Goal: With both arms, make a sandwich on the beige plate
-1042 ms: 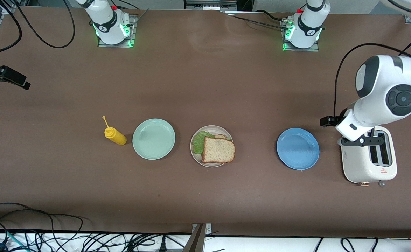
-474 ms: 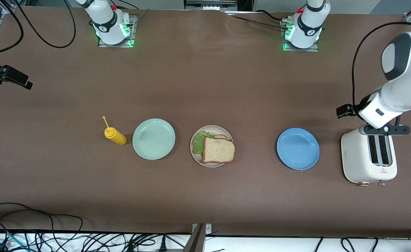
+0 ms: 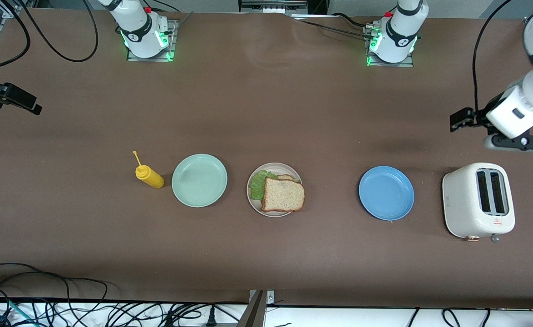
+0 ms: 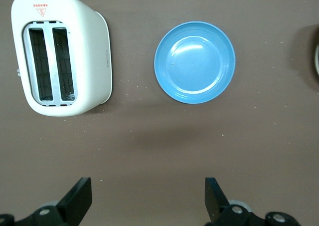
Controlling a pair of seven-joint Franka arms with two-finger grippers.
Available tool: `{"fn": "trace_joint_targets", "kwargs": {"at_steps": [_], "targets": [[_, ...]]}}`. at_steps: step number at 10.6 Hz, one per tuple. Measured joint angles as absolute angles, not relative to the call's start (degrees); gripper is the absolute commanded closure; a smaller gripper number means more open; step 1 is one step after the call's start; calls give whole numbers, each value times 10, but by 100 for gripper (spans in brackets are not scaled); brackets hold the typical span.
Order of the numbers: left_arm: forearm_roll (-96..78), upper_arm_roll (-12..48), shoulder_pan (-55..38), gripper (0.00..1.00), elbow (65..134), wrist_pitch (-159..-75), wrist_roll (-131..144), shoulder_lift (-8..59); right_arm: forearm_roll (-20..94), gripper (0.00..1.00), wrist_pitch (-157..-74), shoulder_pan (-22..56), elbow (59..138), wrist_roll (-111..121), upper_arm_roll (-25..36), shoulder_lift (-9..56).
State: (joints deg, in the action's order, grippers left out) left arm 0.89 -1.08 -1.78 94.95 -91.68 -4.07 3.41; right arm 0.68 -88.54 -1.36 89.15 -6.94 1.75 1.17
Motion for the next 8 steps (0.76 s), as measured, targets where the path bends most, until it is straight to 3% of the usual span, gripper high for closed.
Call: {"fn": "trace_joint_targets", "kwargs": {"at_steps": [8], "targets": [[4, -12, -19, 0, 888, -858, -49, -4, 7, 0, -885, -13, 892, -69, 10, 11]]}}
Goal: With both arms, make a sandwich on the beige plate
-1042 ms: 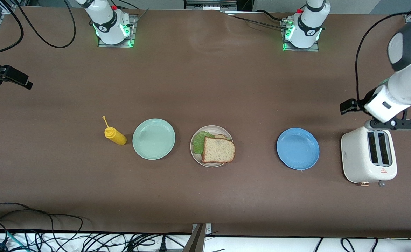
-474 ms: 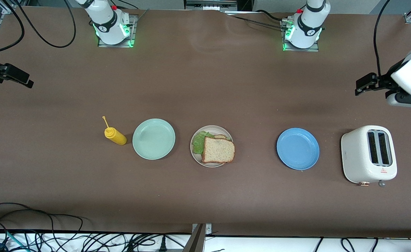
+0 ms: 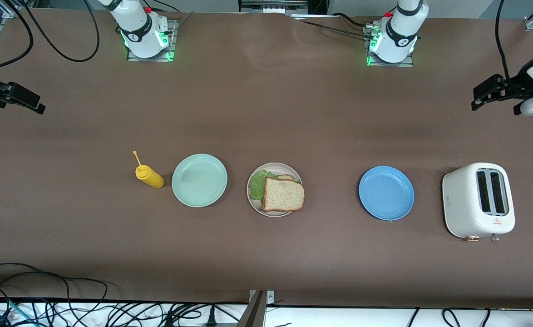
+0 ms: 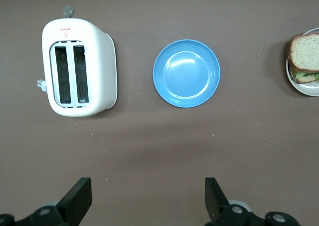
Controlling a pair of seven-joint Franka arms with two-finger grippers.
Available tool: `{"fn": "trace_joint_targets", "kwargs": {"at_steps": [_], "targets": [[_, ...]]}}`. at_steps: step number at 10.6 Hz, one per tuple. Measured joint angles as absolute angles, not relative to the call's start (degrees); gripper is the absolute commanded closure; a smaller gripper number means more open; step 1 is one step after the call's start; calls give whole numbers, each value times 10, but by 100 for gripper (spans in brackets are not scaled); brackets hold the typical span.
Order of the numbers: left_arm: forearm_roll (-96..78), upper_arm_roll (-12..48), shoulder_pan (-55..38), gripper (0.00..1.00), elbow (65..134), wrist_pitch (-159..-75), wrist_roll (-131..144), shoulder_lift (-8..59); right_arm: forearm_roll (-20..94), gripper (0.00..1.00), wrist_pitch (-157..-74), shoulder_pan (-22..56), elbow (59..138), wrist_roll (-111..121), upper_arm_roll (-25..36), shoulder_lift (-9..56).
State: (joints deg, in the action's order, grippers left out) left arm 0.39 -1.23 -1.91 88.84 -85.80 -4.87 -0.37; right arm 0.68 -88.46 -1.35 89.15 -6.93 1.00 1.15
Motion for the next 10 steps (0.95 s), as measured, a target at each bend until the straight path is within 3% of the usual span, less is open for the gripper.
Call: {"fn": "trace_joint_targets", "kwargs": {"at_steps": [10], "targets": [[4, -13, -19, 0, 885, -839, -72, 6, 7, 0, -885, -13, 892, -69, 1, 11]]}}
